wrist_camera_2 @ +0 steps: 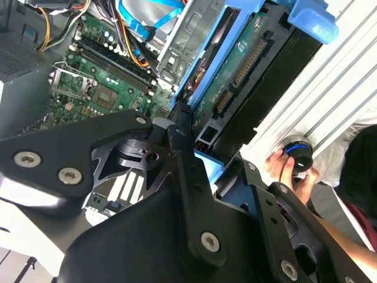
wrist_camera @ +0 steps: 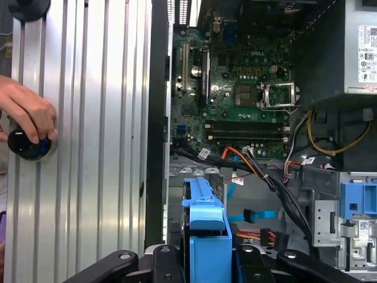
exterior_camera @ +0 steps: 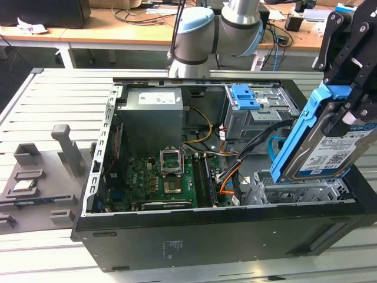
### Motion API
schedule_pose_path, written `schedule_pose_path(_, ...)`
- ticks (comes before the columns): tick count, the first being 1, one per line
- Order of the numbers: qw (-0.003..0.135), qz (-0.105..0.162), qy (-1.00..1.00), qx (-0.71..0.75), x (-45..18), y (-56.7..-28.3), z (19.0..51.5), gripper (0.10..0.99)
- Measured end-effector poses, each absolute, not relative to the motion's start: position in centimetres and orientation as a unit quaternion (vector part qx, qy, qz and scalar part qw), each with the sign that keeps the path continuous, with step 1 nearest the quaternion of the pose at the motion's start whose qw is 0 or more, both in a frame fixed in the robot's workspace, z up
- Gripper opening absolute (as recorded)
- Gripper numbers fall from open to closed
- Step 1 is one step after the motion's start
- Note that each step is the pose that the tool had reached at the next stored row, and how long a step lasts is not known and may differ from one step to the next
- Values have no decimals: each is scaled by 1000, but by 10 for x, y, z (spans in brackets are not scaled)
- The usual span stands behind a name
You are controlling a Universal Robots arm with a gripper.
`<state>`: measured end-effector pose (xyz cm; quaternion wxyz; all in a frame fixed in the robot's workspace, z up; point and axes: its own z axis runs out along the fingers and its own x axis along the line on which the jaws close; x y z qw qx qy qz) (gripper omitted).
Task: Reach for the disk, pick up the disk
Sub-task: 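Pick up the disk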
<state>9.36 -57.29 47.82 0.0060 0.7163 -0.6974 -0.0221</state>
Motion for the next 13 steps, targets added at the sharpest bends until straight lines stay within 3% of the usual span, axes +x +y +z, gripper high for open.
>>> schedule_pose_path(13, 6, -22, -697, 716, 92, -570, 477, 369)
